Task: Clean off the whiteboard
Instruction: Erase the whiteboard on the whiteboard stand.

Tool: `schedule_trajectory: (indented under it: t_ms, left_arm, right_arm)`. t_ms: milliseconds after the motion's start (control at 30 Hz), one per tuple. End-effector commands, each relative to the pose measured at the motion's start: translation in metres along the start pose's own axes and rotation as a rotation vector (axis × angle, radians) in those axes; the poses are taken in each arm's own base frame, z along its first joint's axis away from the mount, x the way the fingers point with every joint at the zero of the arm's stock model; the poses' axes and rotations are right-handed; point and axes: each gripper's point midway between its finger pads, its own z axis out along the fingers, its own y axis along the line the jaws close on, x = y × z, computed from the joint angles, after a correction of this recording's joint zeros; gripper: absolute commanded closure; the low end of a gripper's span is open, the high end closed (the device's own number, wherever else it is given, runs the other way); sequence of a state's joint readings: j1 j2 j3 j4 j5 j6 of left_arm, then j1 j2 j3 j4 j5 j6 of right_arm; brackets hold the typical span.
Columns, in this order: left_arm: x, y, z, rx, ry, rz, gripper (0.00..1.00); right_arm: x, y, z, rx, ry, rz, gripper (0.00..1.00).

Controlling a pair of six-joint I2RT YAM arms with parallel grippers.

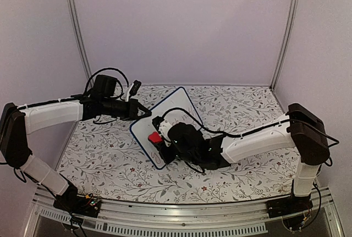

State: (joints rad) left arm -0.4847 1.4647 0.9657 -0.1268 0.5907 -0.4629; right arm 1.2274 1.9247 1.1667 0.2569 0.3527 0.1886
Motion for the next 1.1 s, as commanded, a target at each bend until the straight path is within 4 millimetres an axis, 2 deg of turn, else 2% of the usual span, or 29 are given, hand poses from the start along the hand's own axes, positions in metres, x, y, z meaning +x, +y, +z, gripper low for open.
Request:
schedule_trajectory:
  t_ms: [0,167,333,567,667,1067]
  left_arm:
    - [-0.004,-0.026,-0.004,0.07,-0.01,0.038,1.0]
    - [-0.004,-0.025,-0.004,0.069,-0.01,0.038,1.0]
    - [-0.005,-0.025,-0.004,0.07,-0.011,0.038,1.0]
    - [-0.004,-0.024,-0.003,0.071,-0.007,0.033,1.0]
    - [-0.004,-0.025,-0.003,0.071,-0.005,0.034,1.0]
    - [-0.003,-0.025,-0.003,0.07,-0.007,0.034,1.0]
  right_arm:
    - [-0.026,-0.009,0.007,0.039,-0.041,-0.01,0.75]
    - [-0.027,-0.009,0.01,0.045,-0.035,-0.034,0.75]
    - [-0.002,-0.008,0.011,0.021,0.014,-0.016,0.76]
    - [0.035,-0.015,0.001,0.009,0.07,0.03,0.77]
    - [0.043,-0.017,-0.002,0.01,0.083,0.046,0.77]
    - [0.053,-0.017,-0.005,-0.003,0.093,0.072,0.77]
